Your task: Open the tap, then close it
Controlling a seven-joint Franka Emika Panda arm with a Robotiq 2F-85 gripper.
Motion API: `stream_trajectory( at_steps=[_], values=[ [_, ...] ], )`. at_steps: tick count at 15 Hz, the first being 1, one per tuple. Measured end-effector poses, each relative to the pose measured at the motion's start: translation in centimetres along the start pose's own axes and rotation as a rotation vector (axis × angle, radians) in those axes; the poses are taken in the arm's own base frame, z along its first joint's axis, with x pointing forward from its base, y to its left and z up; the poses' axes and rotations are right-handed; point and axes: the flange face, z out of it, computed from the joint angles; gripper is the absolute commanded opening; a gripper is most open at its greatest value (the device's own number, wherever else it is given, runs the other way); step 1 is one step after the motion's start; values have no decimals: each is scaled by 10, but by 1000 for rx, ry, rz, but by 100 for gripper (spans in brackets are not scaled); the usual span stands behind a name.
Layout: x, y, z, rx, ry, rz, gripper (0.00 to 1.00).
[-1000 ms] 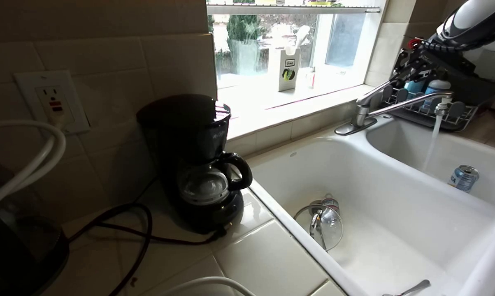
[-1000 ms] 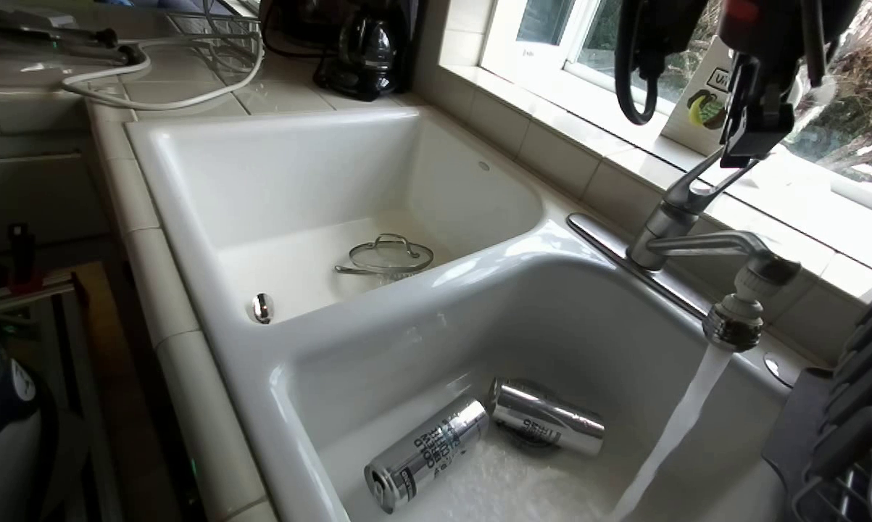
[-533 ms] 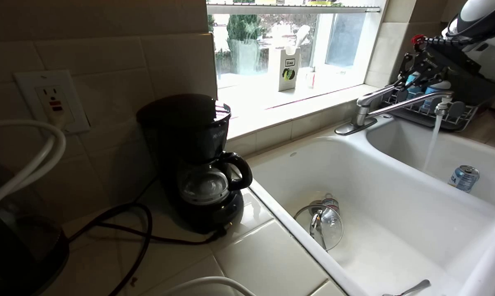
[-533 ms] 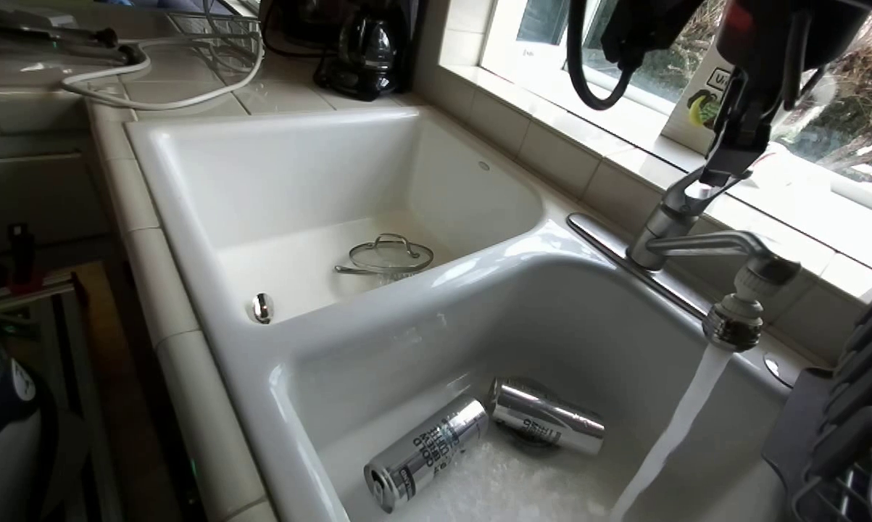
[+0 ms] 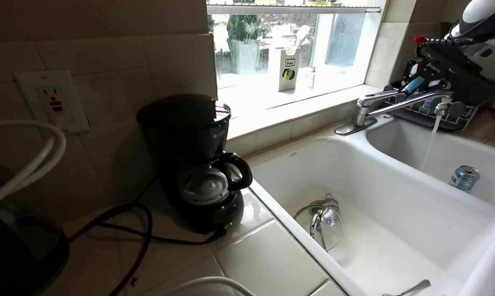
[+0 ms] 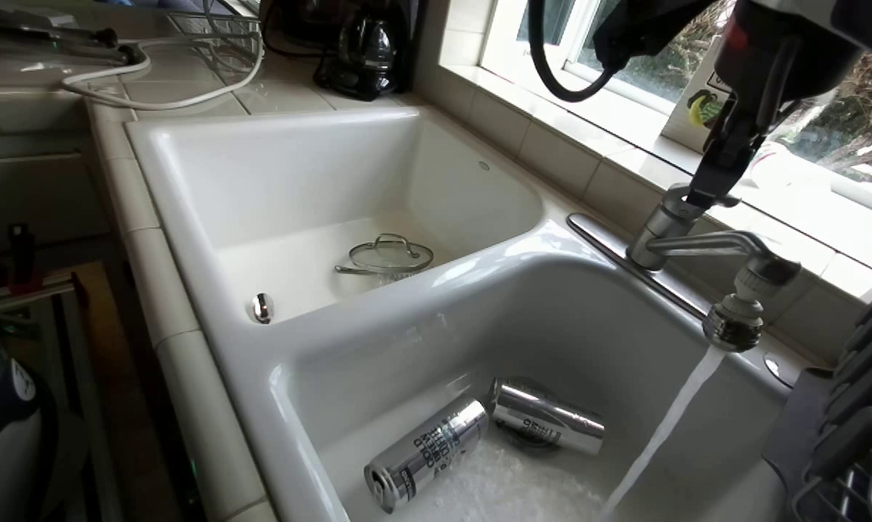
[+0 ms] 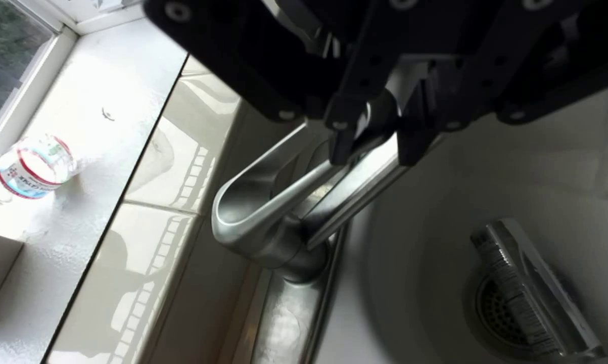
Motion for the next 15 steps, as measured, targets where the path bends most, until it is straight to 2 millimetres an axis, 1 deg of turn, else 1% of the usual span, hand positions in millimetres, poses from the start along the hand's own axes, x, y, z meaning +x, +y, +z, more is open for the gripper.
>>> stream_trajectory(
  at_steps=[3,11,12,13,14,15],
  values=[
    [3,6,4,-11,-21,31,7],
    [7,9,4,-3,-46,68,7],
    [7,9,4,-4,-47,68,53],
    [7,8,4,-6,-46,66,55],
    [7,8,4,-13,-46,57,60],
    [7,9,5,-24,-47,45,69]
  ],
)
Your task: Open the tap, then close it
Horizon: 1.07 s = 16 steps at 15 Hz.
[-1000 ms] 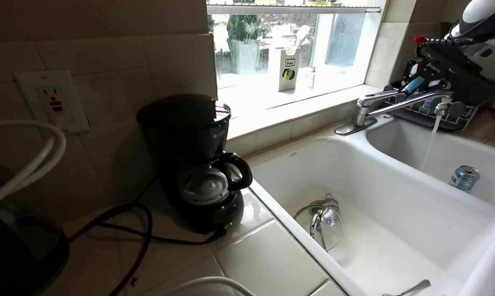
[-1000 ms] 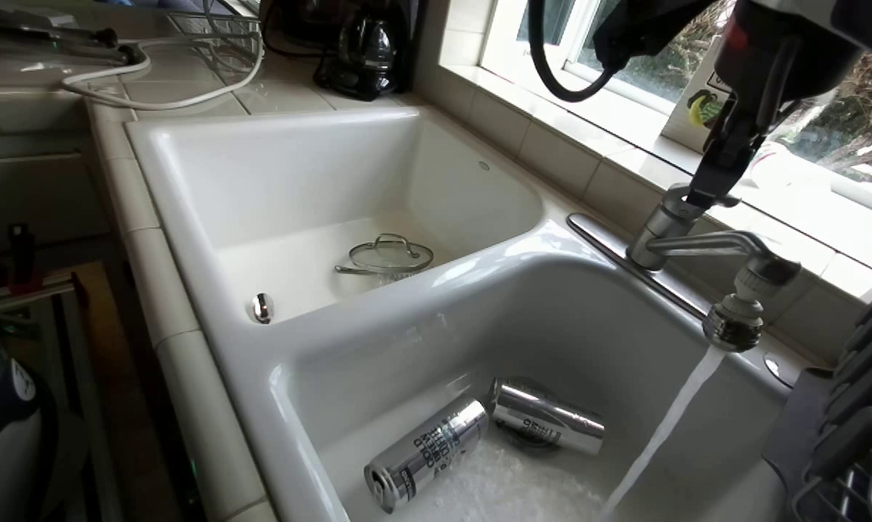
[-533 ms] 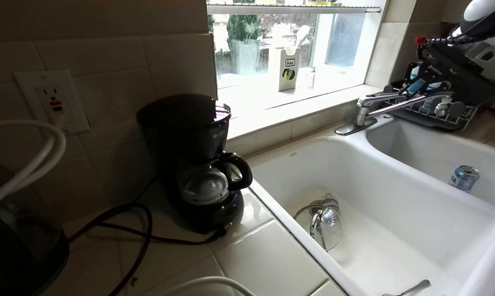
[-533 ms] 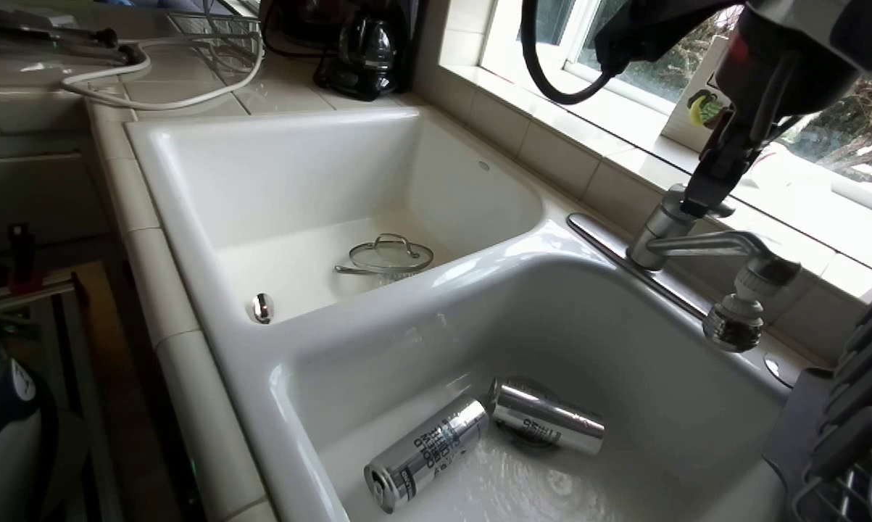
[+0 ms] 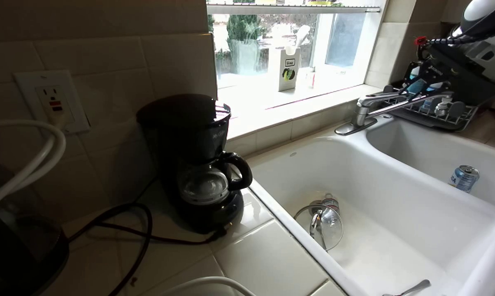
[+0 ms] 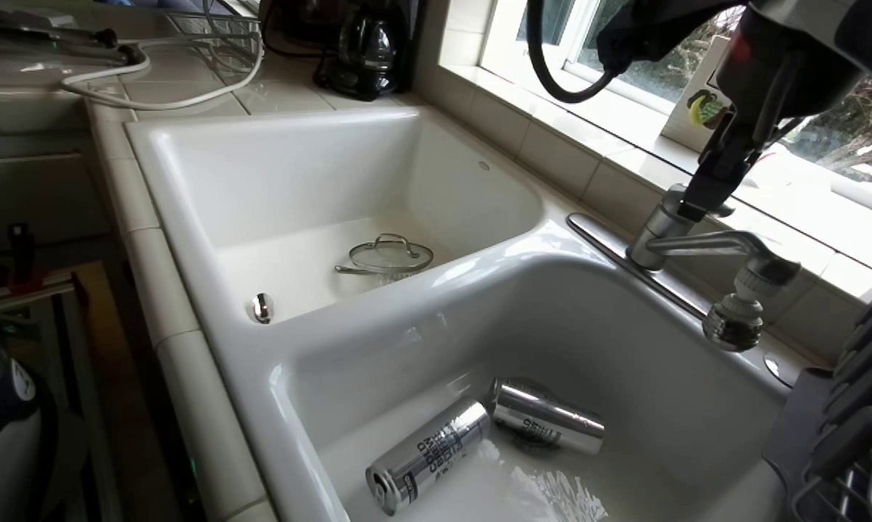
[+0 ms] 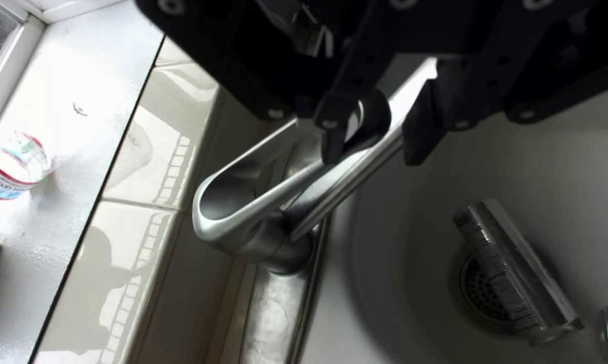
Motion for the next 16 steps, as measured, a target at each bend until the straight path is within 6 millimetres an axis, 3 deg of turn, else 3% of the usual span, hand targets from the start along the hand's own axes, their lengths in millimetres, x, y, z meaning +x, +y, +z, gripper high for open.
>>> stream_trajectory(
  at_steps=[4,10,13,16],
  values=[
    [-5,3,2,-45,-62,-89,98],
    [-51,9,19,-201,-269,-333,100],
    [-75,-3,3,-271,-290,-484,100],
    [-106,-25,-27,-332,-279,-633,100]
  ],
)
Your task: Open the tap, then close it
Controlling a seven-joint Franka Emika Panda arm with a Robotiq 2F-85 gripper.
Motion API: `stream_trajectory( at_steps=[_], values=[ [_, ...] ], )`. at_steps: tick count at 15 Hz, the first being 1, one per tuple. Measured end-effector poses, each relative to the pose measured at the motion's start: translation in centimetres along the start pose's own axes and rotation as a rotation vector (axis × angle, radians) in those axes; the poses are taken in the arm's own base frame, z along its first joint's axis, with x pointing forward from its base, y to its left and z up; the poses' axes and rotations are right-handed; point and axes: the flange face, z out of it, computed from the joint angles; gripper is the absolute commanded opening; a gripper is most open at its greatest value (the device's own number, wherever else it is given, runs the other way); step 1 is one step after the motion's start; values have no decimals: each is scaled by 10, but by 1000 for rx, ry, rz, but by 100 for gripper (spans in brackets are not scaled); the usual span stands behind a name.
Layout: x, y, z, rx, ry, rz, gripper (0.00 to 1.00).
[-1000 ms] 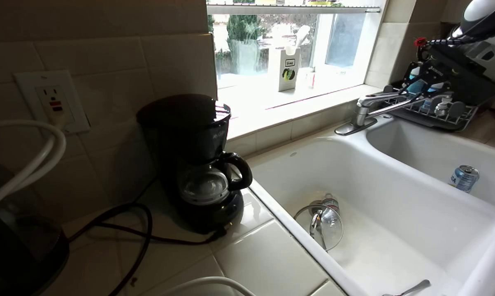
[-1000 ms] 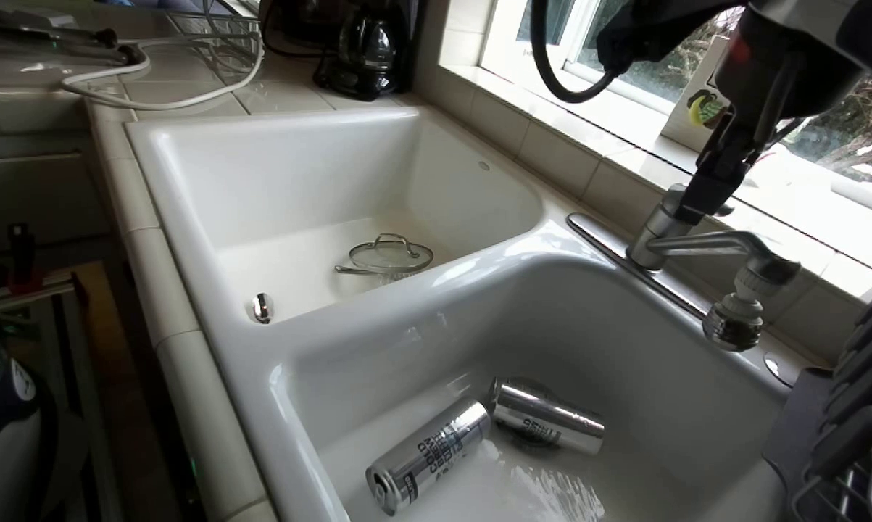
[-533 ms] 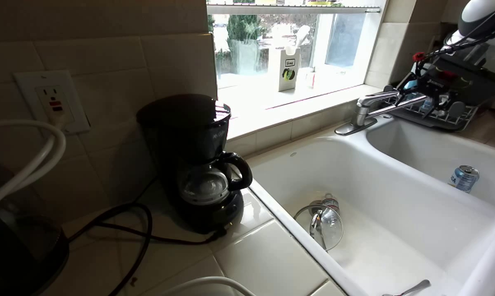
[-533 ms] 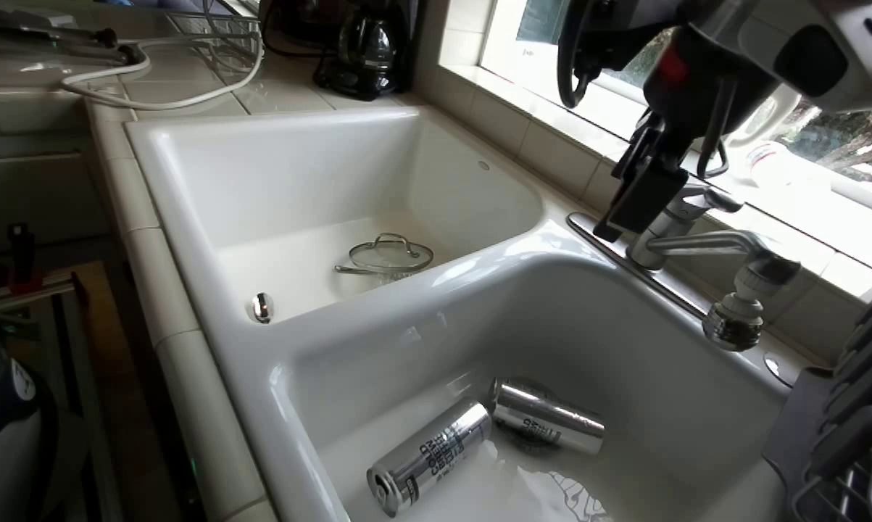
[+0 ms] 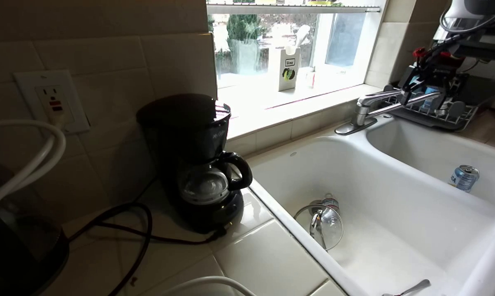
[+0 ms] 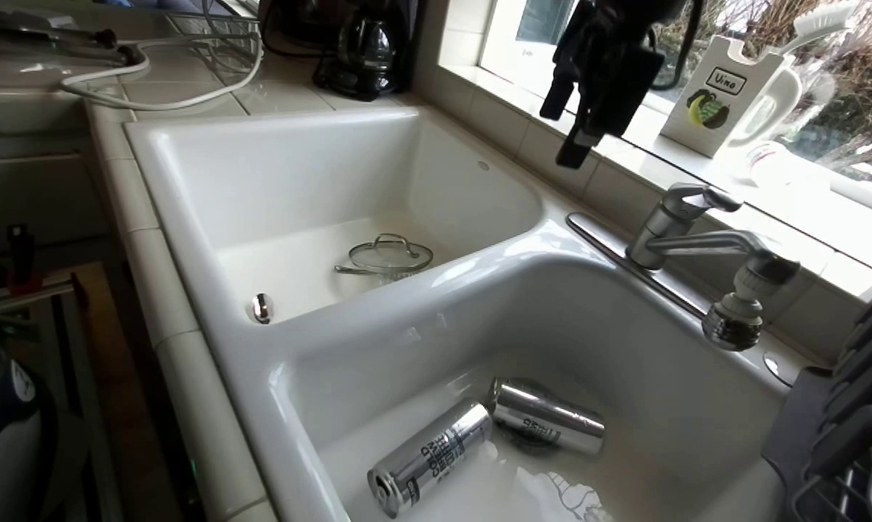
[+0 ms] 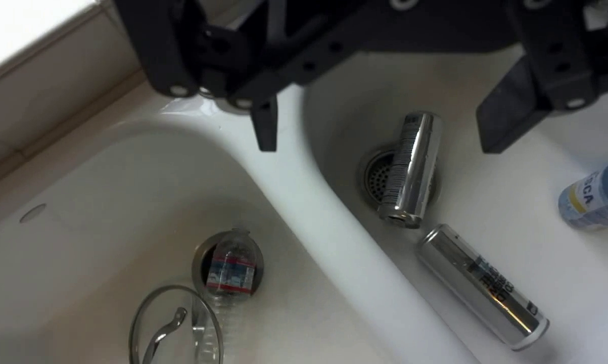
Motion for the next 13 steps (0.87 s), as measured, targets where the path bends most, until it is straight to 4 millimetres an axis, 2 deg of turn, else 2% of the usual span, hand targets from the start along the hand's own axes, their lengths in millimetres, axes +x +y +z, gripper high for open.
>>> stream_trajectory(
  at_steps=[4,7,9,13],
  values=[
    [-38,-40,-50,-73,38,-202,100],
    [-57,-54,-80,-75,76,-367,100],
    [-62,-56,-90,-68,95,-423,100],
    [-62,-55,-90,-69,94,-441,100]
  ],
)
